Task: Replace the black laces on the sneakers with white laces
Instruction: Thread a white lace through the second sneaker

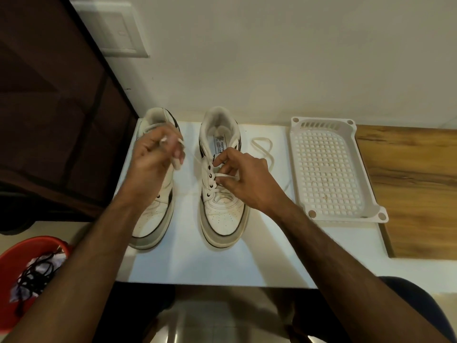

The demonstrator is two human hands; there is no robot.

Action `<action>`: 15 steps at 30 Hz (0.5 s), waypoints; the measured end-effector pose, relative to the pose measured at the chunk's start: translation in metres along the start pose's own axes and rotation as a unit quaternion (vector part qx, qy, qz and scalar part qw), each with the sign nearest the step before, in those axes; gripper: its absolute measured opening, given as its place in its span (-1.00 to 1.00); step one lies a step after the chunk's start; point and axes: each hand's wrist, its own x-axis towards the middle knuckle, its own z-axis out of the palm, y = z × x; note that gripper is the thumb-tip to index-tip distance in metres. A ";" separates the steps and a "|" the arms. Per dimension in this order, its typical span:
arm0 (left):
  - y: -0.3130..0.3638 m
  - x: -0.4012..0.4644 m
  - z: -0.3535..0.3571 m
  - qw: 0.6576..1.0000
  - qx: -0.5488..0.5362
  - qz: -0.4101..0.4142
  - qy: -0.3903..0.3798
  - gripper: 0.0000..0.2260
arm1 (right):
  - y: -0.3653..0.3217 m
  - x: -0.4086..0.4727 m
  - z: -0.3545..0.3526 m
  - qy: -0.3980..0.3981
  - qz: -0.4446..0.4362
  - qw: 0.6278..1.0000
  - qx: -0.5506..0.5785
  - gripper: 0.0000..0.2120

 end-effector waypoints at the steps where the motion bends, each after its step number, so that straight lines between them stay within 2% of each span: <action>1: 0.004 0.001 0.000 0.996 -0.083 0.016 0.022 -0.75 | 0.000 0.000 -0.001 0.001 0.000 1.000 -0.001 -0.76; 3: 0.008 0.001 0.001 0.983 -0.175 0.005 0.050 -0.72 | 0.001 0.000 -0.001 -0.001 0.000 1.000 -0.001 -0.77; 4: 0.009 0.002 0.001 0.985 -0.164 -0.011 0.056 -0.72 | 0.001 0.000 -0.001 -0.003 0.002 1.000 -0.001 -0.77; 5: 0.009 0.002 0.002 0.992 -0.108 -0.033 0.054 -0.73 | 0.001 0.000 -0.001 -0.004 0.004 1.000 0.000 -0.76; 6: 0.007 0.002 0.003 0.997 -0.009 -0.061 0.039 -0.74 | 0.001 0.000 -0.001 -0.005 0.003 1.000 0.003 -0.76; 7: 0.003 0.001 0.005 0.988 0.126 -0.092 0.006 -0.76 | 0.002 0.000 -0.001 -0.006 0.003 1.000 0.006 -0.76; 9: -0.007 -0.002 0.010 0.912 0.379 -0.130 -0.082 -0.77 | 0.001 0.000 -0.001 -0.007 0.003 1.000 0.010 -0.76; 10: -0.011 -0.003 0.012 0.873 0.455 -0.131 -0.114 -0.76 | 0.001 0.000 -0.001 -0.007 0.003 1.000 0.009 -0.77; 11: -0.015 -0.004 0.014 0.847 0.497 -0.130 -0.134 -0.72 | 0.001 0.001 0.000 -0.006 0.002 1.000 0.008 -0.77; 13: -0.015 -0.002 0.015 0.825 0.533 -0.113 -0.150 -0.66 | 0.002 0.001 0.000 -0.004 -0.003 1.000 0.004 -0.77; 14: -0.014 -0.001 0.014 0.829 0.524 -0.109 -0.161 -0.67 | 0.002 0.001 0.000 -0.004 -0.005 1.000 0.002 -0.78; 15: -0.013 0.000 0.014 0.855 0.478 -0.112 -0.166 -0.72 | 0.003 0.001 0.000 -0.005 -0.005 1.000 -0.001 -0.77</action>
